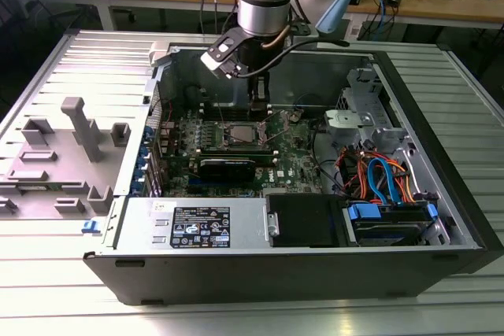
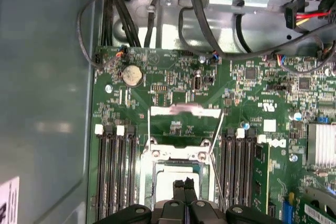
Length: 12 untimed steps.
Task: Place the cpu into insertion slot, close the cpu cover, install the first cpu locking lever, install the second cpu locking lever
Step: 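Close the cpu cover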
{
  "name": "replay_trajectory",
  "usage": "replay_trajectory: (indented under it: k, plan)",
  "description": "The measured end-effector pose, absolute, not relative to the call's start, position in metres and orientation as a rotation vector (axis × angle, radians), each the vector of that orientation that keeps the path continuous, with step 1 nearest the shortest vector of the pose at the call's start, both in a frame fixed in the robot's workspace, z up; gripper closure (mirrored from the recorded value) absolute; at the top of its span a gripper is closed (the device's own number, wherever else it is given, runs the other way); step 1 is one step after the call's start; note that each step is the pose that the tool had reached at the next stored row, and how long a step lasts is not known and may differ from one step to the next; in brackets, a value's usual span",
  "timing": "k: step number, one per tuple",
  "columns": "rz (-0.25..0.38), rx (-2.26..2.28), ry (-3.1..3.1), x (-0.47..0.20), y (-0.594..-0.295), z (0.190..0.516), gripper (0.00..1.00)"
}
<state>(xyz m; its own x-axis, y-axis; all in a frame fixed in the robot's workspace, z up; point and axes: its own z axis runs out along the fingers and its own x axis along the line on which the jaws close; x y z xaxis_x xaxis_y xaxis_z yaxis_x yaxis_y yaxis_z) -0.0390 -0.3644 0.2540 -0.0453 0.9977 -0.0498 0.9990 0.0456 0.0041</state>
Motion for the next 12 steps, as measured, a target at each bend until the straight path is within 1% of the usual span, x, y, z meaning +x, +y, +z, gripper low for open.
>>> replay_trajectory:
  k: [12]
  plan:
    - [-0.049, 2.143, 2.243, -0.0281, -0.3644, 0.2601, 0.89]
